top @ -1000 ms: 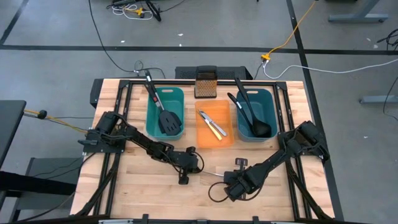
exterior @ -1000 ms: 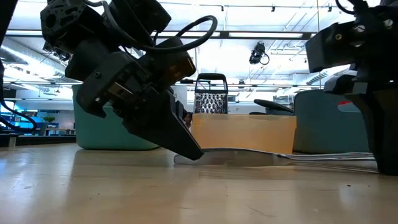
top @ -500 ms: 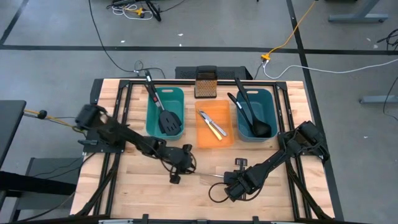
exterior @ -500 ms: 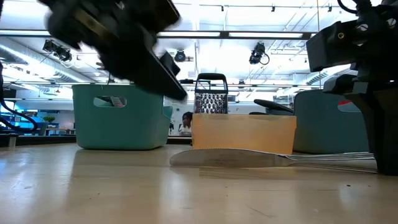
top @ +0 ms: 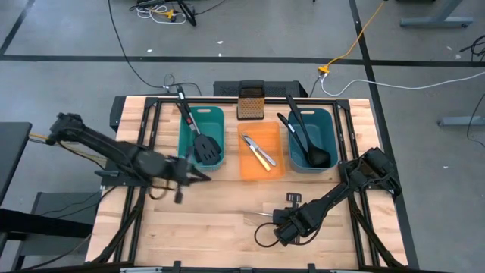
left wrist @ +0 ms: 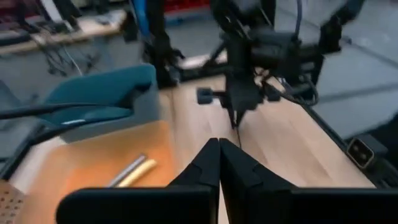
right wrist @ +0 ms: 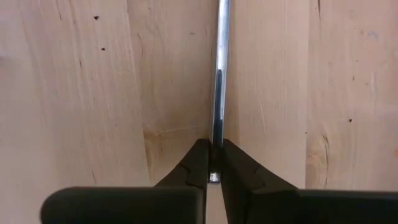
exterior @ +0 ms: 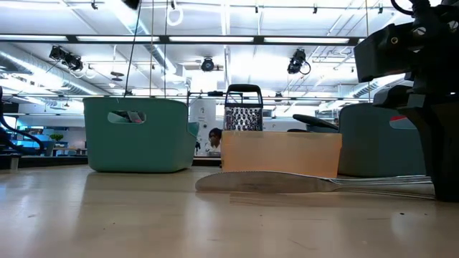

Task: Pick & Place Kitchen Items
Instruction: Put the silver table knife into the orange bin

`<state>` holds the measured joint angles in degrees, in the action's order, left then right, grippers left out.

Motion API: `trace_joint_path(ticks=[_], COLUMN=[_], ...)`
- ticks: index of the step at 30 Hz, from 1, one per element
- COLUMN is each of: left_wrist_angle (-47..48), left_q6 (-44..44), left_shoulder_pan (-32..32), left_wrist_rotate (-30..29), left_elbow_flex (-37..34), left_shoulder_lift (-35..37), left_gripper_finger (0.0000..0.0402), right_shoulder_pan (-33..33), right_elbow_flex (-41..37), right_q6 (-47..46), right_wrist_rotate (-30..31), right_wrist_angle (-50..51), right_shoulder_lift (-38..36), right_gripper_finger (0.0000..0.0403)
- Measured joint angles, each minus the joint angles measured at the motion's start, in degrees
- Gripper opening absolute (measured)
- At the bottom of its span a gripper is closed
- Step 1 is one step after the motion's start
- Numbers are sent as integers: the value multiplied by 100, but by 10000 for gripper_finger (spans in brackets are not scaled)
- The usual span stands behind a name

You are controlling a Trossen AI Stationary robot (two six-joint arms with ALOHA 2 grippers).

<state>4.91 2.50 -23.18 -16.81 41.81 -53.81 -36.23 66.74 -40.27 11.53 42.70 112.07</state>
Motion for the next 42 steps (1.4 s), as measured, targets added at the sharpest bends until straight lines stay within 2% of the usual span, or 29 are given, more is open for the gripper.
trace_joint_path(ticks=[4, 8, 11, 15, 18, 28, 37, 42], left_wrist_angle=[-1065, -1923, -2512, -2962, -2992, -3010, -3011, -3010], left_q6=[-9, -326, -571, -697, -772, -763, -767, -767], left_shoulder_pan=[97, 177, 177, 175, 175, 175, 175, 175], left_wrist_rotate=[-52, -226, -492, -471, -475, -423, -327, -329], left_elbow_flex=[-1246, -2530, -3235, -3784, -3910, -3913, -3913, -3913], left_shoulder_lift=[1143, 1944, 2252, 2416, 2405, 2385, 2385, 2385], left_gripper_finger=[4, 3, 3, 3, 6, 5, 16, 17], right_shoulder_pan=[0, -4, -4, 0, -8, 147, 203, 271], right_elbow_flex=[0, -4, -8, -42, -63, -475, -1600, -2568], right_q6=[-64, -57, 94, 313, 586, 1704, 2283, 2636], right_wrist_rotate=[11, 90, 136, 218, 667, 952, 1330, 1501], right_wrist_angle=[-7, -13, -46, -279, -734, -1936, -2849, -3896], right_shoulder_lift=[0, 0, 0, -173, -426, -1930, -3816, -5022], right_gripper_finger=[24, 24, 24, 24, 24, 24, 24, 24])
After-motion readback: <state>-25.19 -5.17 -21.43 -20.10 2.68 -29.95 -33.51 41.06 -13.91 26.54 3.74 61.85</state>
